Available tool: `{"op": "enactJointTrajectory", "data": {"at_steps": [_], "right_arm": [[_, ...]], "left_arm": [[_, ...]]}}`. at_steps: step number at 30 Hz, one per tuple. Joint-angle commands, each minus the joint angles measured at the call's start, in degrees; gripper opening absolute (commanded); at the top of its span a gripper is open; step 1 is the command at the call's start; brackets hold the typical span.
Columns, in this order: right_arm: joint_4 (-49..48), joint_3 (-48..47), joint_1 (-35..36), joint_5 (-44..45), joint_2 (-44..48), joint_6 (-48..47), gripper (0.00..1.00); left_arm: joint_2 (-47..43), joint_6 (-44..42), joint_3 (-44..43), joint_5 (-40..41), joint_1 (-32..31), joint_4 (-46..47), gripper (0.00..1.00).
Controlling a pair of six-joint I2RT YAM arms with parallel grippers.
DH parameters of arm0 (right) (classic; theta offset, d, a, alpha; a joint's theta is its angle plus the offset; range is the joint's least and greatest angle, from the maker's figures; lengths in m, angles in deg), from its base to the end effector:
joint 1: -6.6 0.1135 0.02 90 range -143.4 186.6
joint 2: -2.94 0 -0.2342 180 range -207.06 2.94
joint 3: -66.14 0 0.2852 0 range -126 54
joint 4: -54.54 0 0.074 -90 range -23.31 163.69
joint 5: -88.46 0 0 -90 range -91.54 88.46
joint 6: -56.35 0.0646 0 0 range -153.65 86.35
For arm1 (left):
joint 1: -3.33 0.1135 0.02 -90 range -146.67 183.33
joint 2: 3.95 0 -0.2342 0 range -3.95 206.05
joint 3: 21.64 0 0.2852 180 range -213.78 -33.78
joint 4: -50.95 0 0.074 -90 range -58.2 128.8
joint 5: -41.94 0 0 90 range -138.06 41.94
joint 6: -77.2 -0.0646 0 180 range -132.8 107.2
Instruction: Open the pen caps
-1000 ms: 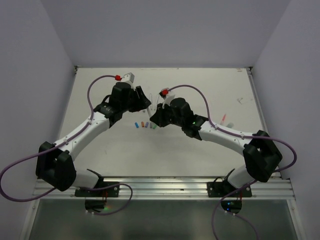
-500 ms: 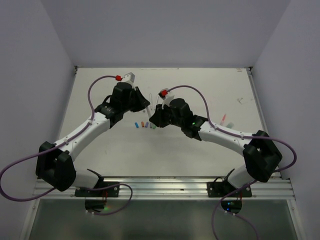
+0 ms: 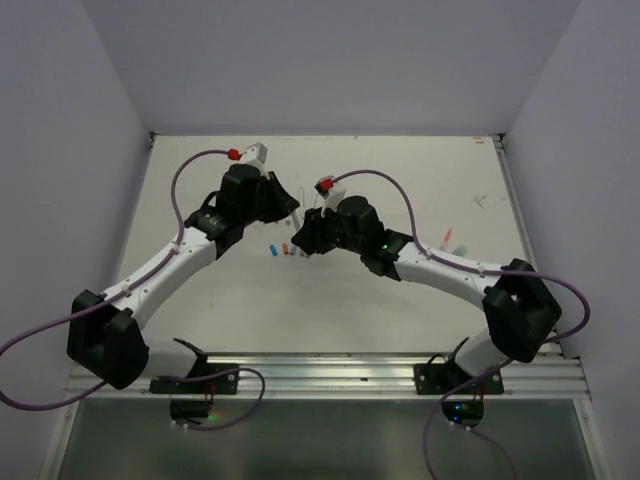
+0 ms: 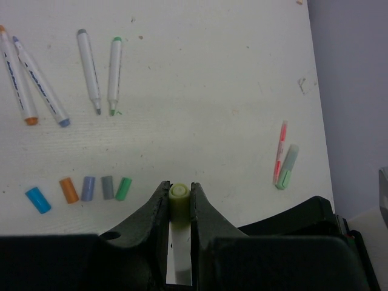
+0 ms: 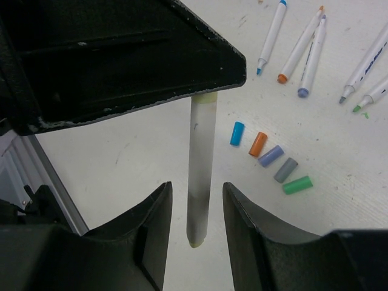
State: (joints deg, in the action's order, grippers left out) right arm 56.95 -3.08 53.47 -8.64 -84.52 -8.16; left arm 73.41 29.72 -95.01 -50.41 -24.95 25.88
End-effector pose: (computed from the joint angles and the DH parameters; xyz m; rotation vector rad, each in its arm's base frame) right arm 0.2743 0.3045 0.2095 -0.4666 1.9977 0.9396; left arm 0.3284 -0.1797 0.2549 -0.2438 2.1633 -0.7783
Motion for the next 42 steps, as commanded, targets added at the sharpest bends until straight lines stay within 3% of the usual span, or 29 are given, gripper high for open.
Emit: {"op": "enactJointTrajectory", "data": {"at_steps": [1, 6, 9, 10, 13, 32, 42], "right_arm": [[-3.01, -2.77, 0.06, -0.11, -1.48, -0.36, 0.42], [-2.66, -4.44, 0.06, 0.15, -2.45, -0.97, 0.37], [-2.92, -4.71, 0.15, 0.15, -2.63, -1.32, 0.27], [-2.74, -4.71, 0.15, 0.06, -2.63, -1.41, 0.17], [-1.87, -4.01, 0.06, -0.11, -2.28, -2.20, 0.00], [-1.86, 9.08, 0.24, -9.43, 0.19, -6.42, 0.00], [-1.95, 14.10, 1.82, -9.96, -0.25, -7.30, 0.00]], "left_arm": [[-2.57, 0.63, 0.06, -0.55, -0.03, 2.21, 0.00], [-3.10, 0.89, 0.32, -1.08, -0.03, 2.64, 0.00], [-3.10, 0.98, 0.32, -1.08, -0.03, 3.17, 0.00], [-3.10, 0.90, 0.32, -1.08, -0.03, 3.43, 0.00], [-3.27, 0.90, -0.11, 0.50, -0.03, 3.87, 0.00], [-3.62, -0.16, -12.95, 19.39, 3.05, 17.93, 0.00], [-2.22, -2.27, -19.09, 27.04, 3.75, 25.14, 0.00]]}}
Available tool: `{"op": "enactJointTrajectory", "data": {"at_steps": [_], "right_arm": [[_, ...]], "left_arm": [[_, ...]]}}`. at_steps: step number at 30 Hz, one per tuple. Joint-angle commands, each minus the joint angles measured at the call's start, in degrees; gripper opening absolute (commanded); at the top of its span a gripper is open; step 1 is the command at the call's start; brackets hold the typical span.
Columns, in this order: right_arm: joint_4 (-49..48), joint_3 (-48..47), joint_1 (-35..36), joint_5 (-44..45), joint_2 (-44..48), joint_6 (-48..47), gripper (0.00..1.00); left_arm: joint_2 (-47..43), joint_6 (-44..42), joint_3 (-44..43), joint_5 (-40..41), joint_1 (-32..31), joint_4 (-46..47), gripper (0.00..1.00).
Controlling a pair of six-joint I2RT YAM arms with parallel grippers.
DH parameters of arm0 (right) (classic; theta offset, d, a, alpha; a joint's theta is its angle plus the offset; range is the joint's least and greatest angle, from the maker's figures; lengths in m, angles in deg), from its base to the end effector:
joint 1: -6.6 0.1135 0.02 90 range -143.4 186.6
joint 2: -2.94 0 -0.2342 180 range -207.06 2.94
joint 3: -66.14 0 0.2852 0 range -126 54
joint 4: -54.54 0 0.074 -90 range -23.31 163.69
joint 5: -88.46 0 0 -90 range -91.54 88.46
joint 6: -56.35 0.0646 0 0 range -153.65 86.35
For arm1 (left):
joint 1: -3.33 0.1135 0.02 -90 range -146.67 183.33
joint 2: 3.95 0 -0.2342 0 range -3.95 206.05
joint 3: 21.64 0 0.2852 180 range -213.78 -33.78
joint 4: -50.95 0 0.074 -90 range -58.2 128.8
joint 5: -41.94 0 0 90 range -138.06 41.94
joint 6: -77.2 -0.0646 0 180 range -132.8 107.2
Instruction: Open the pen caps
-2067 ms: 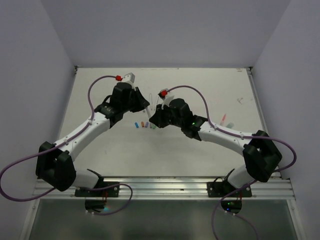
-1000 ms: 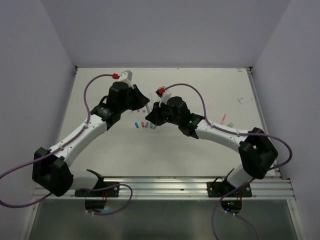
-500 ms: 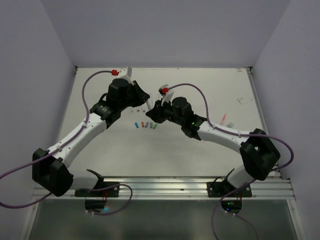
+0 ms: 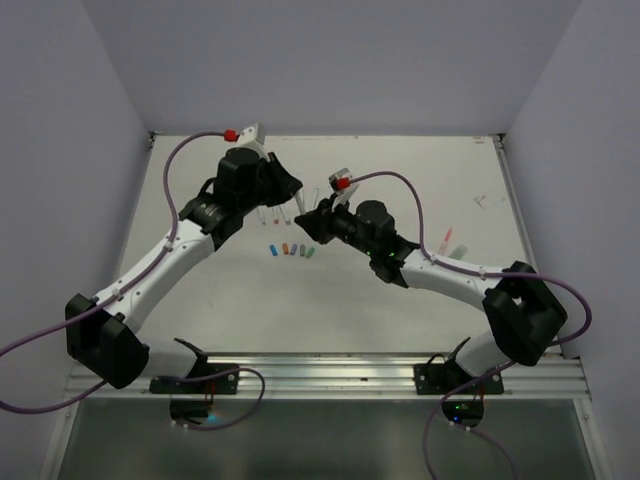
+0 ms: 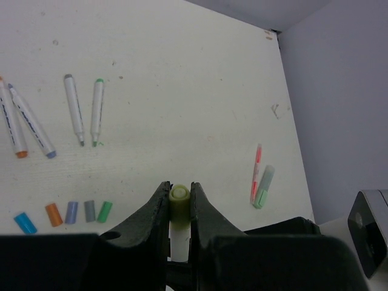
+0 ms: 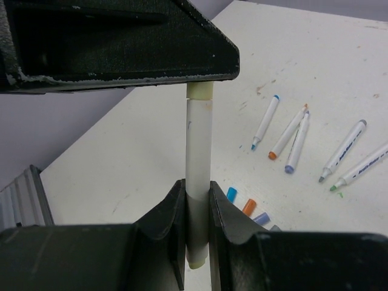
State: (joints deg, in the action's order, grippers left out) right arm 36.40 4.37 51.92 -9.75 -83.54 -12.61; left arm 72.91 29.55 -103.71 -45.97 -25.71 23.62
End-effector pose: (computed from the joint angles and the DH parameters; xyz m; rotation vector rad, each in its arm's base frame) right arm 0.2759 0.2921 0.2123 -0.4857 1.7165 0.9755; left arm 0.3326 -0.1820 0.3153 -0.2613 2.0231 -0.7707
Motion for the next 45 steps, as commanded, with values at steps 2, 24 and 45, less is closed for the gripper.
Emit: {"op": "enactJointTrajectory", "data": {"at_steps": [2, 24, 45], "right_arm": [[18.51, 7.00, 3.81, -8.67, -1.50, -3.02, 0.00], [20.78, 7.00, 1.88, 2.83, 6.49, 3.22, 0.00], [33.62, 6.29, -12.18, 23.24, 14.93, 13.50, 0.00]], "left_arm": [[-0.75, -2.62, -12.32, 24.36, 4.60, 28.27, 0.00], [7.51, -5.69, -19.63, 8.04, 7.50, 11.87, 0.00], [25.26, -9.14, -6.19, -10.18, -6.29, -5.22, 0.01]]}}
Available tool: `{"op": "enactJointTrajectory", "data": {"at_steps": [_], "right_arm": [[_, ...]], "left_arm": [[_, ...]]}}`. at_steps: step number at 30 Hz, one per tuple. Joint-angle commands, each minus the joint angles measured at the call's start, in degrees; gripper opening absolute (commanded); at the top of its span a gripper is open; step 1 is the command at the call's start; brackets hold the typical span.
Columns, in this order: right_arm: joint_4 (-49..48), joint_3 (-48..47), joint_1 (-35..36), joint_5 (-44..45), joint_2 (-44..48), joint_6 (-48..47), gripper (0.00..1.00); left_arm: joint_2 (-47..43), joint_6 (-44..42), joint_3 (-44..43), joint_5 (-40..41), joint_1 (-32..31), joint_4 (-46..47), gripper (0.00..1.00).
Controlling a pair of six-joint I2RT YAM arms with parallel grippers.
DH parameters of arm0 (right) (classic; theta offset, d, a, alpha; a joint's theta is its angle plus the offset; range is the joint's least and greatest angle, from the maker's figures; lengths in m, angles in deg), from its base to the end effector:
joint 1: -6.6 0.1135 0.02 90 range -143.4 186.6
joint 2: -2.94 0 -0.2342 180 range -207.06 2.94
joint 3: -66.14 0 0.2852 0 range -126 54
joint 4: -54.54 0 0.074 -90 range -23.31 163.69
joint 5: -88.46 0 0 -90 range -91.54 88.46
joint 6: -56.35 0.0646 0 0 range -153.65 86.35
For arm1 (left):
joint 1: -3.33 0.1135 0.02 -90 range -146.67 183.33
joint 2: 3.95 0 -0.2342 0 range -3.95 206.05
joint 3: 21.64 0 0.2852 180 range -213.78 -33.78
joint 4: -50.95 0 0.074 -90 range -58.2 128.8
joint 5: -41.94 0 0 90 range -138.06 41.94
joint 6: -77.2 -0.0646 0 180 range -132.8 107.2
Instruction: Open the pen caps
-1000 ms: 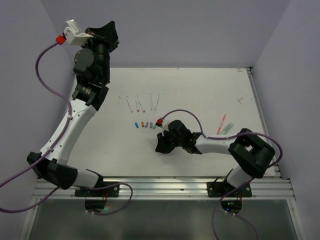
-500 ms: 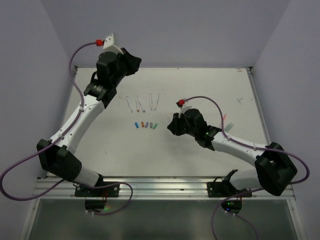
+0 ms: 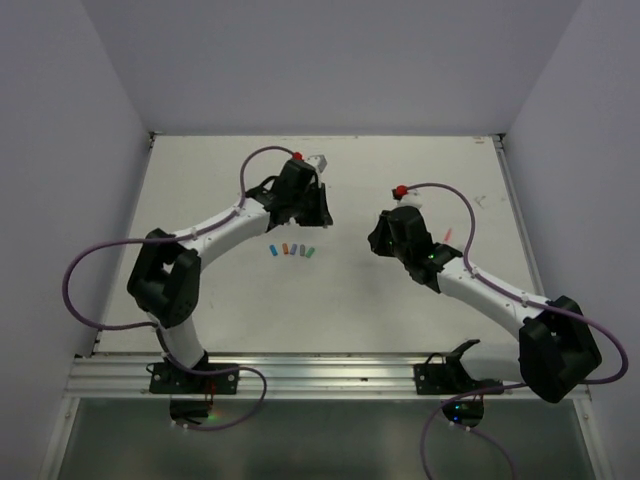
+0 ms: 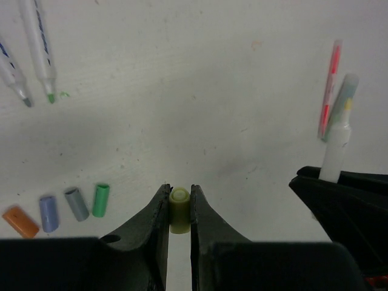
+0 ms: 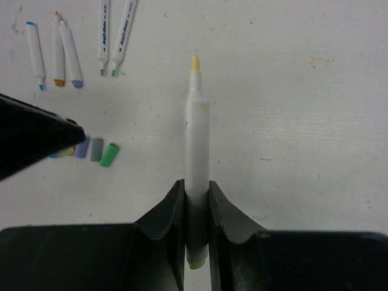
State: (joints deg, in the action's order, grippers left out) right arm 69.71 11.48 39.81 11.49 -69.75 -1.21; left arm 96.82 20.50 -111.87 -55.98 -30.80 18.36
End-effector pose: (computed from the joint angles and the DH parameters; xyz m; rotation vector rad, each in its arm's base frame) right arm 0.2892 0.1719 0.1738 0.1188 2.1606 0.4258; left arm 0.3632 -0.2570 0.1971 0.0907 2.4353 -0.7264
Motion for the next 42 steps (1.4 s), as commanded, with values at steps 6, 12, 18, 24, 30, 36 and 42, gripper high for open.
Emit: {"op": "enactJointTrajectory", "data": {"at_steps": [6, 12, 18, 24, 30, 36, 42], "right_arm": [[0.75, -0.02, -0.16, 0.85, 1.06, 2.18, 0.00], [0.75, 0.42, -0.08, -0.47, 0.62, 2.53, 0.00], [0.49, -0.02, -0.08, -1.00, -0.61, 2.62, 0.00], [-0.21, -0.89, -0.08, -2.31, -2.46, 2.97, 0.00], [-0.65, -1.51, -0.08, -2.67, -3.78, 3.15, 0.00], [-1.36, -2.47, -0.25, -2.84, -5.10, 3.15, 0.00], [-2.15, -4.06, -0.16, -2.84, -7.20, 3.06, 0.00]], "left_arm": [[5.65, -1.38, 2.85, 6.33, -4.80, 4.01, 0.04], [8.21, -3.68, 5.56, 12.49, -7.09, 5.50, 0.04], [10.06, -4.64, 7.68, 16.26, -7.00, 6.65, 0.06], [11.37, -6.14, 8.04, 17.85, -7.00, 7.09, 0.11], [11.20, -6.32, 8.39, 18.20, -7.00, 6.56, 0.22], [9.88, -6.32, 8.91, 18.12, -7.00, 5.68, 0.29], [8.48, -6.23, 9.00, 17.68, -7.09, 4.80, 0.32]]}}
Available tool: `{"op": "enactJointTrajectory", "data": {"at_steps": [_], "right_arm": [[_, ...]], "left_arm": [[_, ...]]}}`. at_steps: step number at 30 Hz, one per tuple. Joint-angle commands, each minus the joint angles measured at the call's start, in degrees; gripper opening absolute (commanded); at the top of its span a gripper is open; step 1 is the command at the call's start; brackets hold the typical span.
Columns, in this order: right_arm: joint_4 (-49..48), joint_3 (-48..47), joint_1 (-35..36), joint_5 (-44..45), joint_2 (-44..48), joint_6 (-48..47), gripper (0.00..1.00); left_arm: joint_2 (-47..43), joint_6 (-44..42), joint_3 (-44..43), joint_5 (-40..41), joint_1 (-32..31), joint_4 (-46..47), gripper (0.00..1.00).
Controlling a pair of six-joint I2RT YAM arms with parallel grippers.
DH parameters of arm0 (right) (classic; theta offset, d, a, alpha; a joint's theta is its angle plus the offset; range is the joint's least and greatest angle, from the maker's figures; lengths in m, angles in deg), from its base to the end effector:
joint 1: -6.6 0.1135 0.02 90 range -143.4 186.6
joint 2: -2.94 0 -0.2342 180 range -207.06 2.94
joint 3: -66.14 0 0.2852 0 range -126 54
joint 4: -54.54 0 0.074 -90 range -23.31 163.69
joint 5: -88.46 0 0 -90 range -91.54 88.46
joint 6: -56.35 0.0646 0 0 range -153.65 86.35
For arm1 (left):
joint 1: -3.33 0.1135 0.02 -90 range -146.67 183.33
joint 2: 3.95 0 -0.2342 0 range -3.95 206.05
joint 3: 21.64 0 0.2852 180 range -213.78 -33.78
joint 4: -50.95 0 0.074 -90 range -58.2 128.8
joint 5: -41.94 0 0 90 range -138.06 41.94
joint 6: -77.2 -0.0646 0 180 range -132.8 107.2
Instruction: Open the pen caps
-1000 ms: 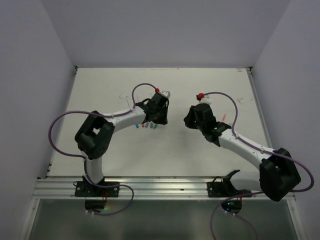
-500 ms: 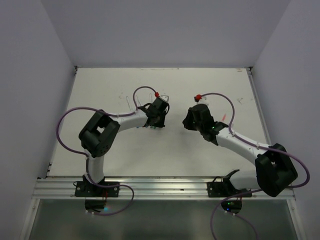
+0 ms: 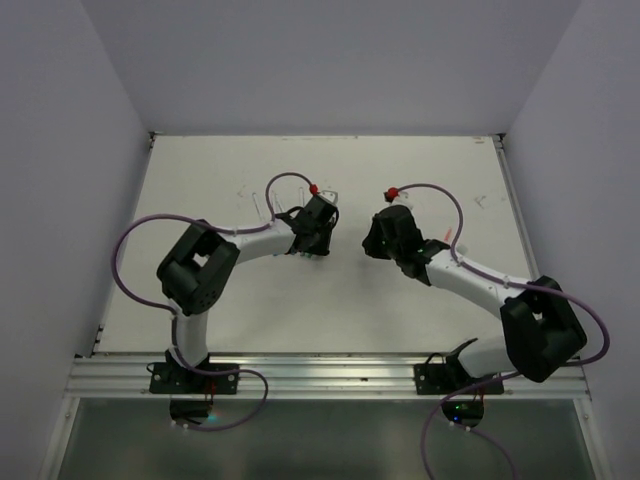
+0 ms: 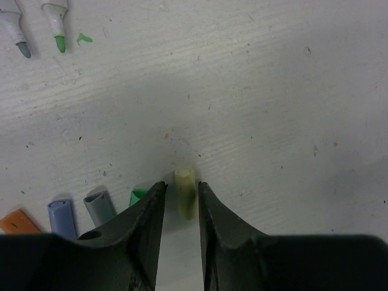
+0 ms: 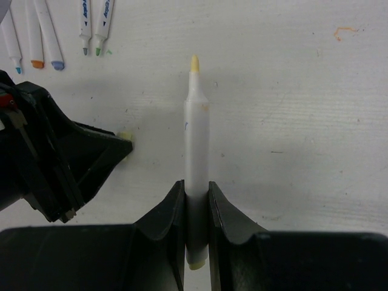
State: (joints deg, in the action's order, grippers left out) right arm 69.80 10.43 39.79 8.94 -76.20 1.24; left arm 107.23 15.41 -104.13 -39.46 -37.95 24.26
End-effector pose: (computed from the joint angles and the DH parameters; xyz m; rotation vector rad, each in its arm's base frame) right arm 0.2951 0.1790 0.1441 0.1335 2.2656 0.4373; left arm 0.3319 -0.2785 0.0815 0.2305 2.5369 -0.2950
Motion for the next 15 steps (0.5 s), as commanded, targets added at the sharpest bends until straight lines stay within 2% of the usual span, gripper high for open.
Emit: {"op": "enactJointTrajectory", "data": {"at_steps": [1, 7, 12, 15], "right_arm": [[-2.41, -3.45, -0.23, -0.37, -0.93, 0.53, 0.00], [-2.85, -7.83, -0.67, 1.12, -4.97, 1.05, 0.00], [-2.85, -13.28, -0.93, 3.23, -11.46, 1.93, 0.00], [-2.59, -17.94, -0.85, 4.10, -16.38, 2.81, 0.00]], "left_arm": [[-2.28, -1.05, 1.09, 1.07, 0.14, -1.53, 0.32], [-7.02, -0.35, -2.33, -1.30, 0.14, -4.78, 0.37], [-14.48, 0.53, -4.62, 1.24, 0.06, -7.42, 0.42], [-18.70, -0.34, -4.63, 5.27, 0.32, -8.30, 0.53]]}}
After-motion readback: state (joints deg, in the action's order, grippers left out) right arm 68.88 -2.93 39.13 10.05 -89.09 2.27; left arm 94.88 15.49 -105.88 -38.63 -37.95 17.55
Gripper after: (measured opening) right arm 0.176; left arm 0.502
